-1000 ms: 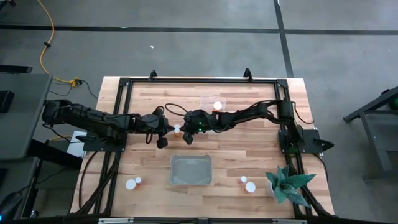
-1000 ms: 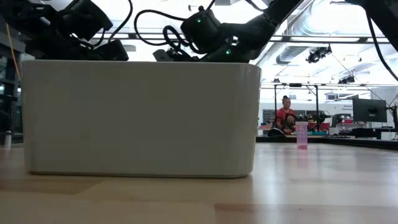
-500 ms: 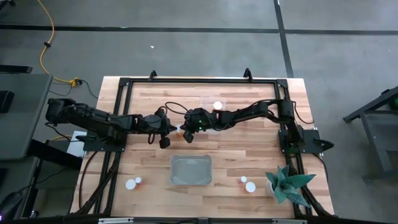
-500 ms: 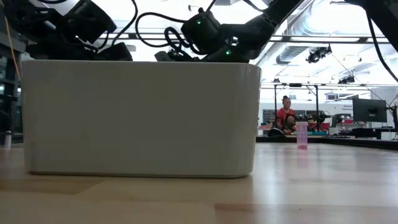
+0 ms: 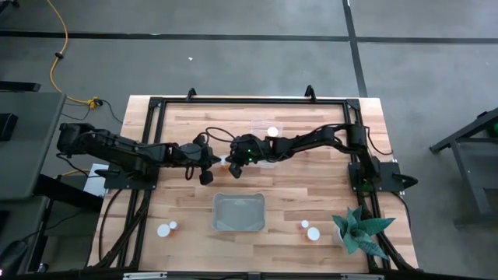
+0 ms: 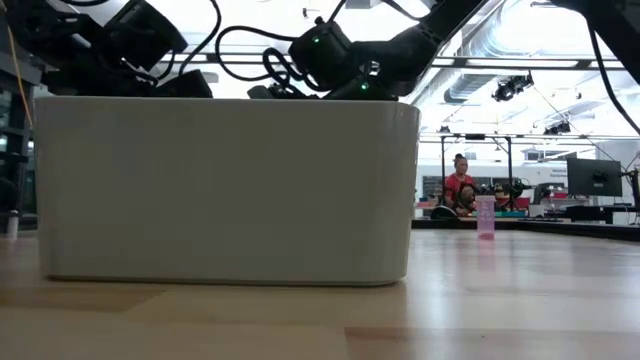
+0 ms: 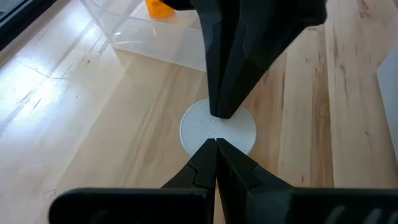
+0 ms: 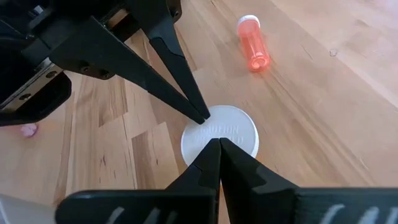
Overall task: Pick and place medicine bottles into bin by pill shape (circle, oval)
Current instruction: Put the top left orange pill bottle into the transparent bin
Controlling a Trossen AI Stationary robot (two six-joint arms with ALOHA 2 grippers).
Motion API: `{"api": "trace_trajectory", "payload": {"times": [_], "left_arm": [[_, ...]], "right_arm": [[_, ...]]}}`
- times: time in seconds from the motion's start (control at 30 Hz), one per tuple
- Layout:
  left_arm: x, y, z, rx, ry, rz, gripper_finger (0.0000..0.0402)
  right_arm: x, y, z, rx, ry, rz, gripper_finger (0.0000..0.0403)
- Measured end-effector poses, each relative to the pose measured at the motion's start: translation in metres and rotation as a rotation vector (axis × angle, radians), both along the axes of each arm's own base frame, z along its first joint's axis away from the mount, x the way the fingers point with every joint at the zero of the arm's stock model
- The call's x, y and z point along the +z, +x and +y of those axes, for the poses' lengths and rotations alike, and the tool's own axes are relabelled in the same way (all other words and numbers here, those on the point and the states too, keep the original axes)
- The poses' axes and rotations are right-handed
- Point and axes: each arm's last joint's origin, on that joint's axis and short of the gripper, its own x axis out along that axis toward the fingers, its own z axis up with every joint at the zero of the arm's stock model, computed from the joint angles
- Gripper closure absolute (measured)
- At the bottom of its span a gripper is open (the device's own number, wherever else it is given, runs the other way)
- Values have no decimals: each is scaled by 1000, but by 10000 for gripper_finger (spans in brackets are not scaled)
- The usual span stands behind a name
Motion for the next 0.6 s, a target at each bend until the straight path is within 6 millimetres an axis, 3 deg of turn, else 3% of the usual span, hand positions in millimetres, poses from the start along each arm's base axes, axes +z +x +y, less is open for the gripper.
{"api": "trace_trajectory", "payload": {"times": [0.2,0.43,0.6], "left_arm": [[0,0,3,13,1,-2,401],[5,-3,2,16,7,-25,401],[16,-5,2,18,37,-80,402]], "right_arm": [[3,0,-3,-10,-12,-12,403],[32,-9,-15,-11,-69,-52,403],[67,-16,-24,-16,-114,-133,403]]}}
